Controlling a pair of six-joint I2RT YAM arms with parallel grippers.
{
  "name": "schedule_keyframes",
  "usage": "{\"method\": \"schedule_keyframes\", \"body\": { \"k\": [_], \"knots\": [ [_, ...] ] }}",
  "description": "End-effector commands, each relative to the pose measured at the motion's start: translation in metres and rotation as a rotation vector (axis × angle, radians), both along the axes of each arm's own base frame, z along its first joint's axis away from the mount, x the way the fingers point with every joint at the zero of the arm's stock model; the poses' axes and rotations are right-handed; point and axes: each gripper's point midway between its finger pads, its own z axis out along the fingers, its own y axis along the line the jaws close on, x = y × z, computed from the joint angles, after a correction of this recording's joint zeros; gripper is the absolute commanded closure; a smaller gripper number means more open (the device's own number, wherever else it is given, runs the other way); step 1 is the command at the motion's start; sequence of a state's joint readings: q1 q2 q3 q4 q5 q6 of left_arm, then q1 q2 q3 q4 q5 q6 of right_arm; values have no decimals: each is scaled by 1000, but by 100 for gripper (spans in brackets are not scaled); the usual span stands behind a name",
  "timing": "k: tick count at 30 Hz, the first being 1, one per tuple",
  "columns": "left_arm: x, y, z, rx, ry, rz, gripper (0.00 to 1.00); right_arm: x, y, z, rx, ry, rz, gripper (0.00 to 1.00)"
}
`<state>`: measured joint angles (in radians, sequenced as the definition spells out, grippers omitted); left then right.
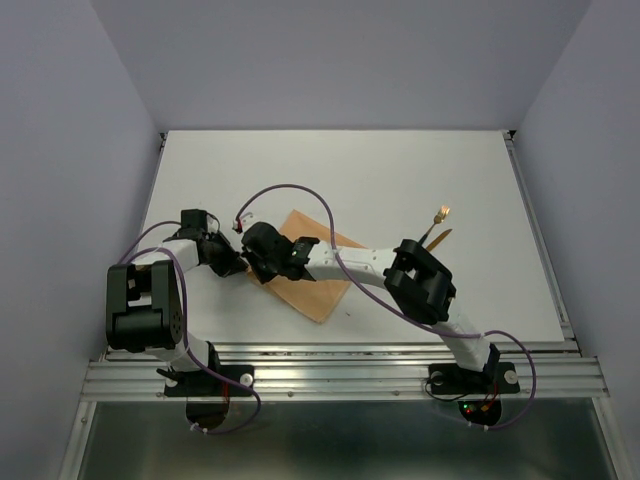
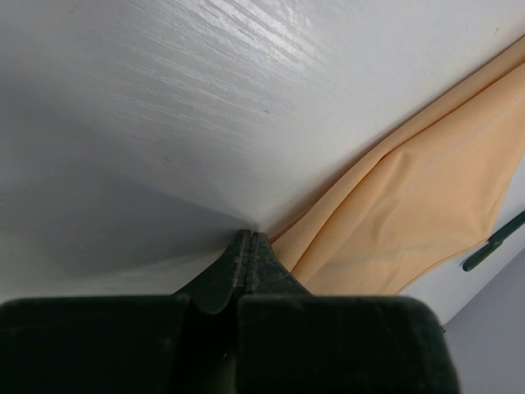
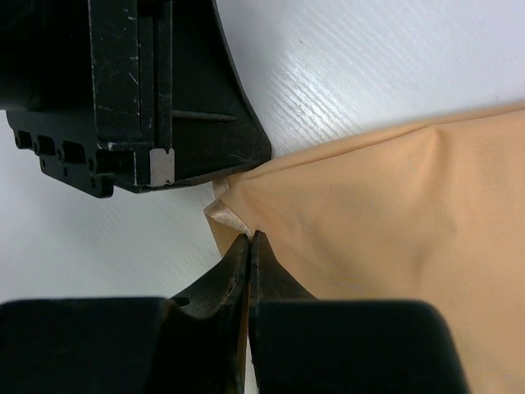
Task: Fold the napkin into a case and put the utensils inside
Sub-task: Pick up the lower triangle-folded napkin from the center of the board.
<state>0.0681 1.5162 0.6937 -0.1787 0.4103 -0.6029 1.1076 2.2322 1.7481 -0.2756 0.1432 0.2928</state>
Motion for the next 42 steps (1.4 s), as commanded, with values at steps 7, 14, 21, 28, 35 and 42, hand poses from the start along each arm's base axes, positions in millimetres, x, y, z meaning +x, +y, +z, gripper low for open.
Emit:
{"method": "schedule_keyframes", "body": {
  "k": [7, 14, 21, 28, 35, 42],
  "knots": [
    [-4, -4, -1, -5, -3, -22, 100, 15, 22, 50, 119, -89, -27, 99],
    [-5, -5, 1, -8, -9, -25, 100, 13, 27, 42, 116, -77, -7, 99],
    [-6, -3, 1, 2, -7, -20, 100, 9, 23, 41, 126, -71, -2, 71],
    [-5, -2, 2, 4, -7, -23, 100, 8, 24, 45, 132, -80, 17, 65],
    [-4, -2, 3, 6, -7, -23, 100, 4, 27, 40, 138, -68, 48, 49],
    [-3, -3, 2, 0, -3, -26, 100, 8, 28, 20, 63, -158, 55, 42]
  ]
}}
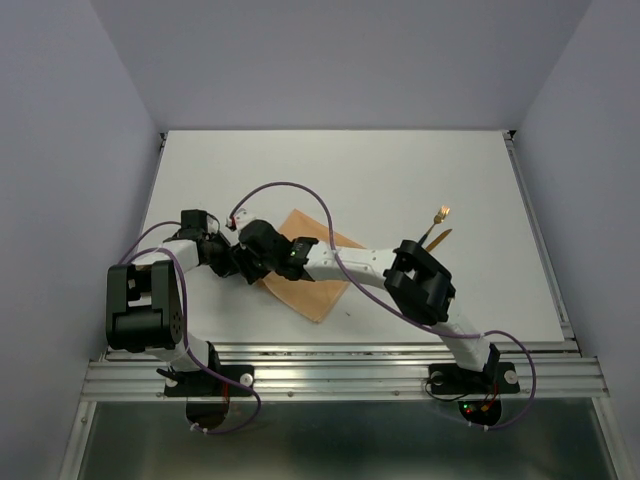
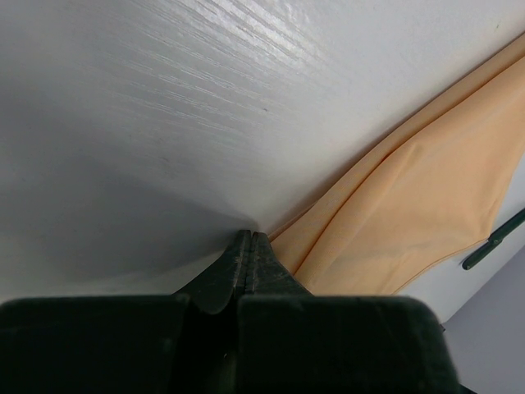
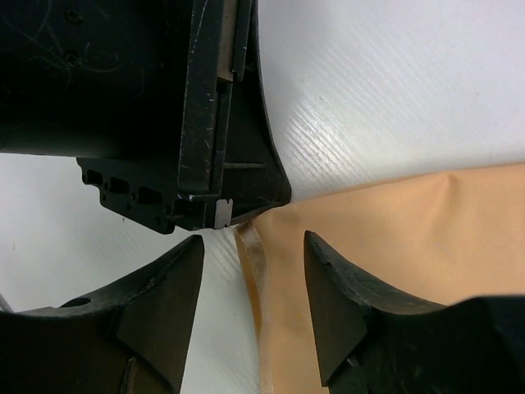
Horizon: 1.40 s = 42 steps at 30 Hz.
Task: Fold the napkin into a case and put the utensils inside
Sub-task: Pick up the lower triangle-folded napkin from the center of the board.
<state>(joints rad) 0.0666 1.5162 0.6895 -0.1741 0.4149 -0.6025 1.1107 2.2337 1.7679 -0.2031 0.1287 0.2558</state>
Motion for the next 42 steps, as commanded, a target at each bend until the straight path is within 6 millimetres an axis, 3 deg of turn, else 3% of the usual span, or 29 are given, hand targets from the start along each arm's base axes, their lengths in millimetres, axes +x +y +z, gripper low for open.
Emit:
{"method": "schedule_keyframes", "body": {
  "k": [1, 4, 14, 17, 24, 28, 32, 33, 40, 42],
  "knots": [
    [-3, -2, 2, 3, 1, -22, 100, 1, 12, -6, -17, -118, 15, 42],
    [-3, -2, 2, 2, 2, -23, 100, 11, 10, -12, -28, -168, -10, 40],
    [-3, -3, 3, -5, 2, -20, 100, 13, 10, -32, -42, -214, -11, 41],
    [-3, -3, 1, -6, 7, -25, 100, 16, 8, -39, -47, -221, -31, 50],
    [-3, -3, 1, -4, 8, -25, 100, 17, 6, -35, -21, -224, -60, 92],
    [-3, -3, 5, -2, -8, -23, 100, 14, 8, -30, 16, -202, -24, 99],
    [2, 2, 15, 4, -28, -14, 80, 17, 6, -11, 141, -116, 24, 99],
    [4, 4, 17, 9, -34, -15, 75, 13, 1, -17, 154, -84, 32, 99],
    [12, 10, 38, 23, -84, -12, 61, -8, 10, 2, 301, 149, 237, 99],
    [11, 11, 42, 25, -95, -12, 52, -14, 10, 6, 335, 220, 260, 99]
  ]
}}
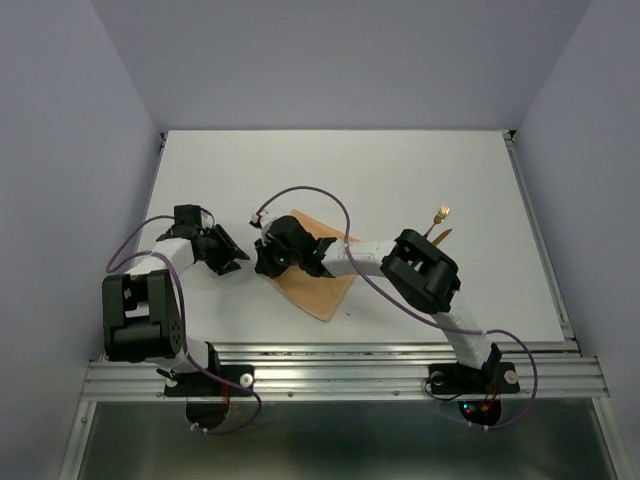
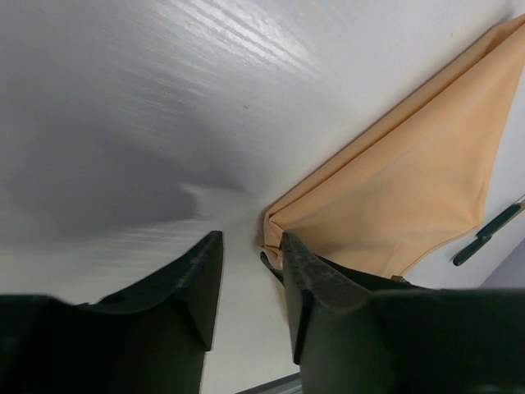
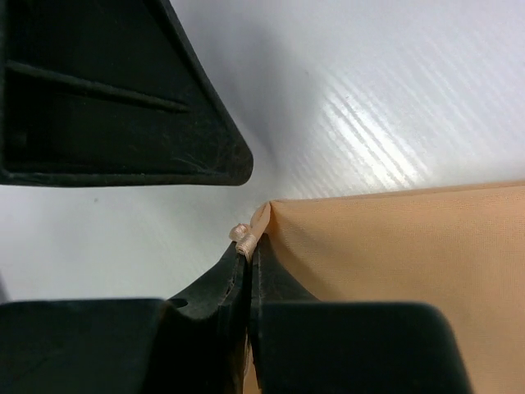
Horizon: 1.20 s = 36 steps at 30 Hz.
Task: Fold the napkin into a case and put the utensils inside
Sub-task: Pick up the lower triangle-folded napkin from the center of the board.
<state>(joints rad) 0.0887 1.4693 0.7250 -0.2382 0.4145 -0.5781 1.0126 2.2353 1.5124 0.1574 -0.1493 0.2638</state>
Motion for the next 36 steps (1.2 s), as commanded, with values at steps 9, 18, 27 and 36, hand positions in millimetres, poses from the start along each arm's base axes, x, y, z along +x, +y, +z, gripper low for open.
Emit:
{"method": "schedule_keyframes", "body": {
  "k": [9, 18, 27, 36],
  "knots": [
    [4, -2, 31, -9, -104, -31, 39, -18, 6, 58, 258, 394, 199, 99],
    [-2, -23, 27, -134, -105, -90, 27, -21, 1, 48, 248, 441, 210, 99],
    [-9, -40, 18, -258, -65, -127, 27, -20, 1, 38, 228, 449, 200, 99],
    [-20, -44, 3, -280, 0, -129, 37, -18, 1, 34, 220, 441, 187, 99]
  ]
}}
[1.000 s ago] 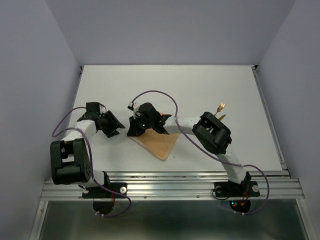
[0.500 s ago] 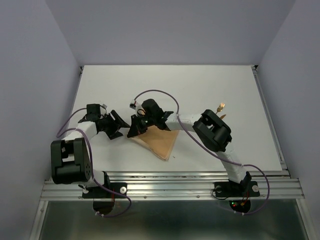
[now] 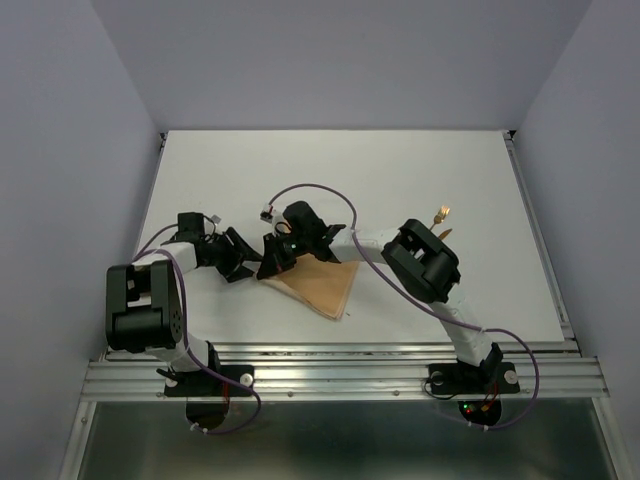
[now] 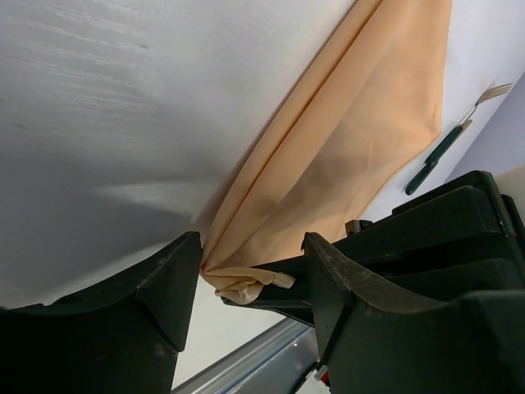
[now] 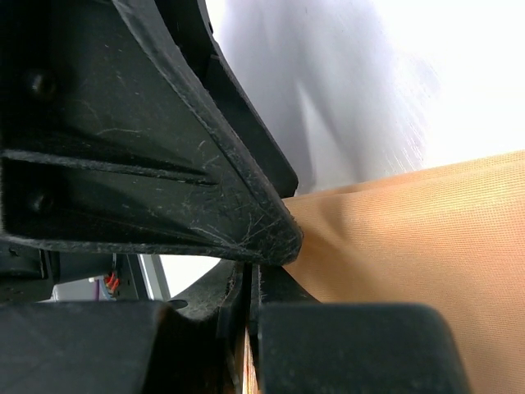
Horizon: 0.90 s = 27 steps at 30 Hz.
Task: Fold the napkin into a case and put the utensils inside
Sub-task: Pick up the lower triangle-folded napkin from the center of the board.
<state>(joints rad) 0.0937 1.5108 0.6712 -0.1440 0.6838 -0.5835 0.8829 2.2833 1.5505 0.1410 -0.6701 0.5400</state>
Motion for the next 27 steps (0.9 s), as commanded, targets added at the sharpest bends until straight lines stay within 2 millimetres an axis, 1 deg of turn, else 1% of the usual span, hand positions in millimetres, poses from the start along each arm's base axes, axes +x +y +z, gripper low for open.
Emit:
{"method": "schedule_keyframes", "body": {
  "k": [1, 4, 7, 12, 14, 16, 19, 23, 27],
  "knots": [
    [-10, -5, -5, -32, 23, -19, 38, 7, 11, 18, 47, -41, 7, 99],
    [-12, -5, -11, -27, 46, -16, 42, 7, 11, 21, 51, -48, 8, 99],
    [-12, -5, -14, -22, 56, -14, 45, 7, 11, 23, 53, -51, 10, 99],
    [-9, -4, -15, -21, 59, -8, 45, 7, 10, 26, 56, -65, 15, 99],
    [-9, -5, -16, -22, 62, -8, 44, 7, 9, 25, 52, -68, 16, 99],
    [-8, -6, -15, -31, 60, -8, 40, 5, 8, 27, 54, -75, 27, 99],
    [-6, -9, -13, -43, 52, -12, 32, 5, 8, 28, 56, -85, 31, 99],
    [-4, -12, -12, -46, 50, -22, 28, 7, 7, 30, 51, -101, 26, 99],
    [-5, -14, -14, -45, 60, -25, 28, 9, 6, 32, 49, -119, 19, 99]
  ]
}}
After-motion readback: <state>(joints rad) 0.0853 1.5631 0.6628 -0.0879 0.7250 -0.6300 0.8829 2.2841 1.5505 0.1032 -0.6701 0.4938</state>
